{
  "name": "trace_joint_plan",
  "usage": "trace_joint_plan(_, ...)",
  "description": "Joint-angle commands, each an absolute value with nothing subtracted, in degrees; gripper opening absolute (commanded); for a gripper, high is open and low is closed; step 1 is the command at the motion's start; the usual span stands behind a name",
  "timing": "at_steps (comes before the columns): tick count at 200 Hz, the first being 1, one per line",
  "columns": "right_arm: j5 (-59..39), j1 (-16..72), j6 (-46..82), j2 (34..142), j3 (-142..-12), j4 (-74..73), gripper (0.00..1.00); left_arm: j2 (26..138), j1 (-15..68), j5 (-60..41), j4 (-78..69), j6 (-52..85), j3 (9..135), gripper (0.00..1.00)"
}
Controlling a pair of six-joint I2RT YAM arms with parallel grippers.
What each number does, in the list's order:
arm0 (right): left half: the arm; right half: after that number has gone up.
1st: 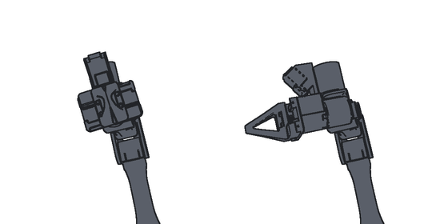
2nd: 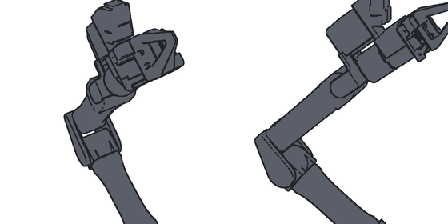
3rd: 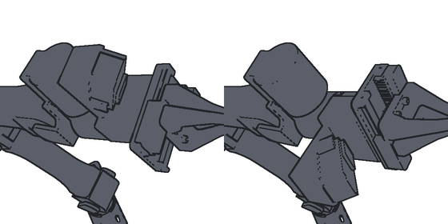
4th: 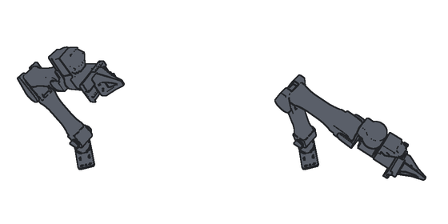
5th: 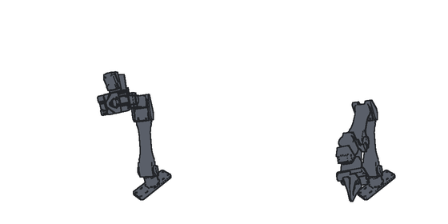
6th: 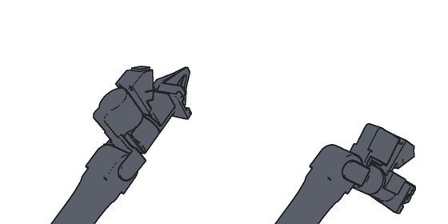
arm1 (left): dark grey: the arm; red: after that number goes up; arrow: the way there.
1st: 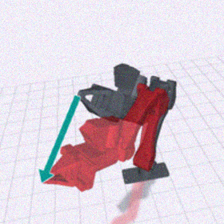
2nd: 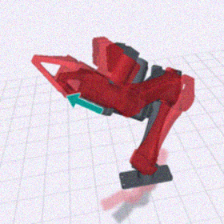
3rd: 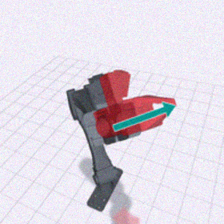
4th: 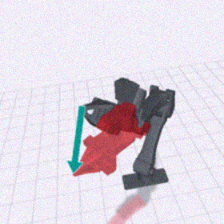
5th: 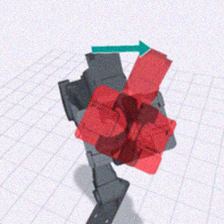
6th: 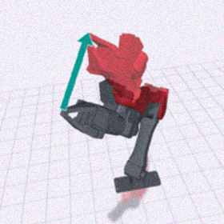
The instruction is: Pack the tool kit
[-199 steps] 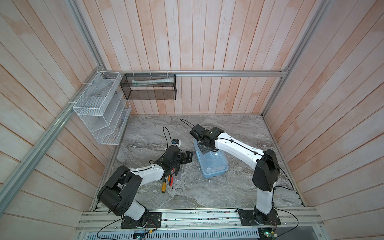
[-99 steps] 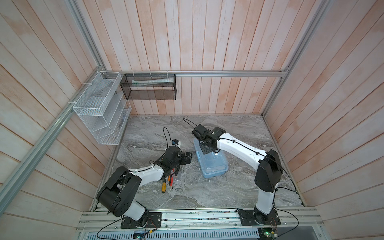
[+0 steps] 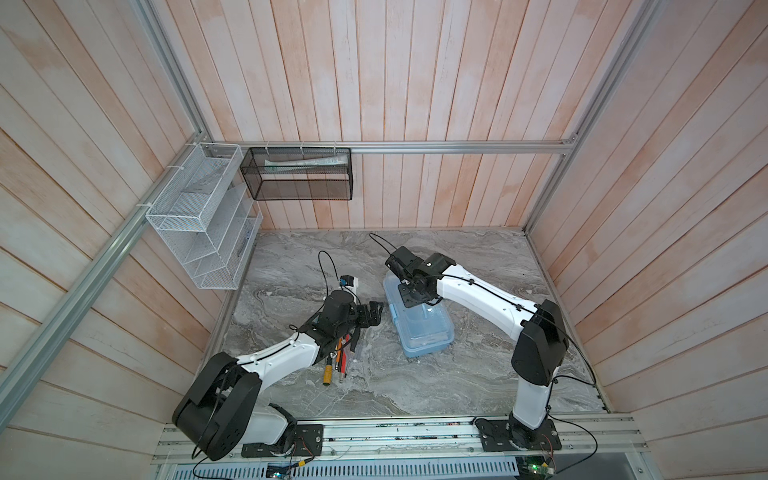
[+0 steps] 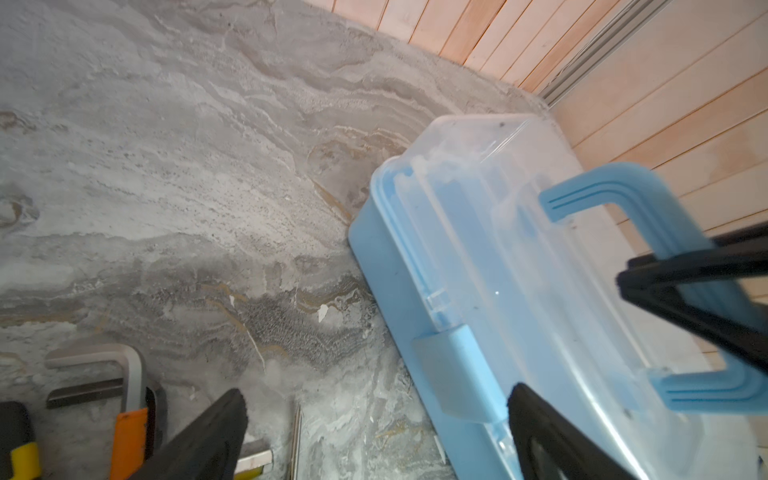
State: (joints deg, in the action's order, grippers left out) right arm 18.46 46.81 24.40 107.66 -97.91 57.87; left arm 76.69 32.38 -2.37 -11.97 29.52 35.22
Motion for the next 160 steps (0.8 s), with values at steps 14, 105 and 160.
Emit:
trace_joint_plan(14, 7.8, 46.2, 24.9, 104.0, -101.4, 49.6, 0.0, 70.5, 31.8, -1.6, -10.5, 26.3, 35.0, 1.0)
trace_joint_plan(105, -30.7, 26.6, 37.0, 85.7, -64.1, 6.2, 0.0, 69.2, 31.5, -7.8, -3.1, 24.3, 41.3, 1.0)
trace_joint_plan(160, -34.0, 19.6, 35.7, 81.1, -53.0, 3.0, 0.0, 72.8, 34.2, -9.0, -3.4, 26.3, 44.3, 1.0)
